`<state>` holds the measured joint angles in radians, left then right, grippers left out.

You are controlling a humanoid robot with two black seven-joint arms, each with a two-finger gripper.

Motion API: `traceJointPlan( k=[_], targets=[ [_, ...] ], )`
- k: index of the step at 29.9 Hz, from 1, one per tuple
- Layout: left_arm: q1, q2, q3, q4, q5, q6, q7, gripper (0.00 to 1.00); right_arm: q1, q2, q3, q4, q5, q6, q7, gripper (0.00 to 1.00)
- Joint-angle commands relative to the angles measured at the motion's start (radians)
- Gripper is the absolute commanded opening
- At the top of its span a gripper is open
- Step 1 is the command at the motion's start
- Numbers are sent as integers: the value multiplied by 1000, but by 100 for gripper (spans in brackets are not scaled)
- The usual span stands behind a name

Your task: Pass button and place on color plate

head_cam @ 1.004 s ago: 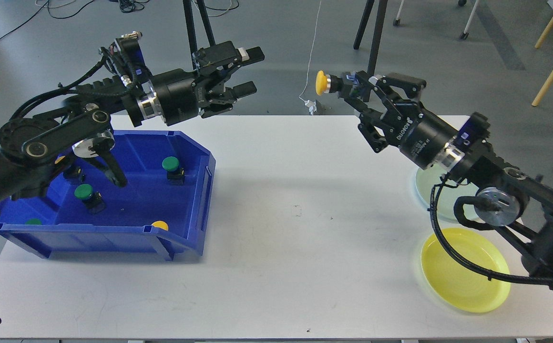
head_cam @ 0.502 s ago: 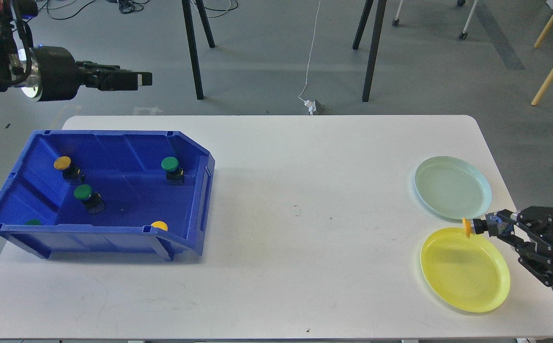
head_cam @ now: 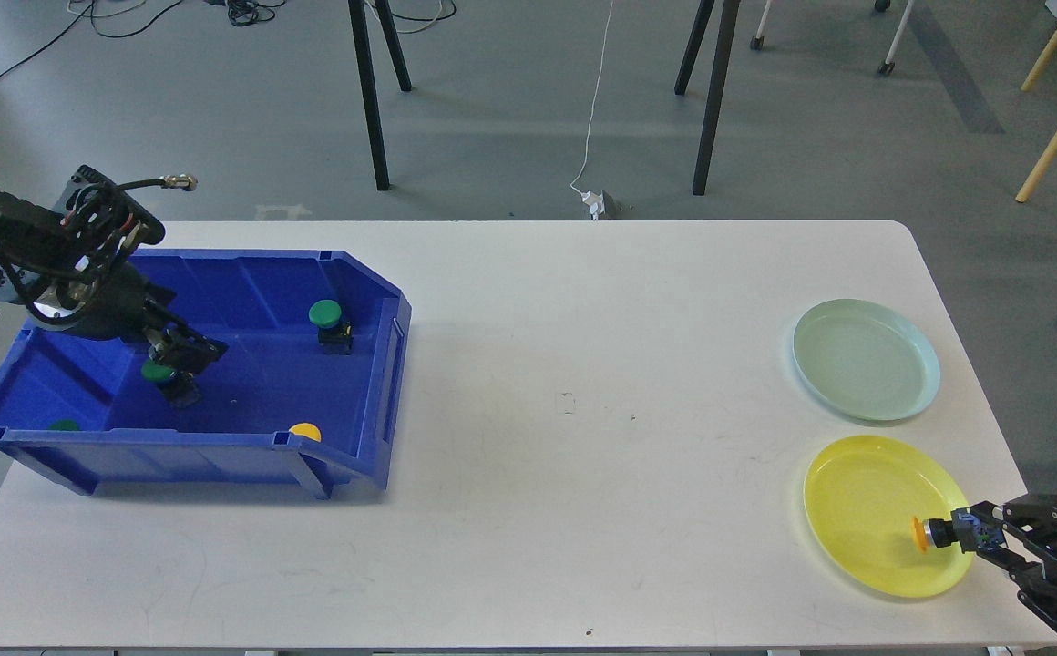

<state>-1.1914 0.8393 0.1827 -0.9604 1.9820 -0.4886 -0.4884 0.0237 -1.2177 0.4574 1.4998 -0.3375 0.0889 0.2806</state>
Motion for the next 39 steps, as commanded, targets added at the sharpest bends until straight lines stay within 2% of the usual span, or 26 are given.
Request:
traceJointPlan(
  k=[1, 4, 6, 7, 11, 13, 14, 39],
  targets=[
    [29, -34, 32, 67, 0, 0, 0, 97, -1, 10, 0, 0, 0, 0, -1, 2],
    [58, -65, 34, 150, 0, 0, 0, 97, -1, 20, 0, -1, 0, 0, -1, 3],
    [65, -83, 35, 179, -2, 0, 0, 97, -1, 23, 1, -3, 0, 0, 0, 9],
    [68, -89, 35, 186, 0, 0, 0, 97, -1, 26, 1, -3, 2, 0, 2, 18],
    [73, -100, 35, 201, -3, 0, 0, 97, 1, 37, 3, -1, 6, -1, 3, 63],
    [73, -114, 35, 219, -3, 0, 0, 97, 1, 37, 3, -1, 8, 2, 5, 95],
    [73, -117, 35, 224, -3, 0, 0, 97, 1, 37, 3, -1, 8, 5, 5, 98],
    [115, -238, 38, 411, 0, 0, 0, 97, -15, 30, 4, 2, 15, 9, 8, 98]
  ],
)
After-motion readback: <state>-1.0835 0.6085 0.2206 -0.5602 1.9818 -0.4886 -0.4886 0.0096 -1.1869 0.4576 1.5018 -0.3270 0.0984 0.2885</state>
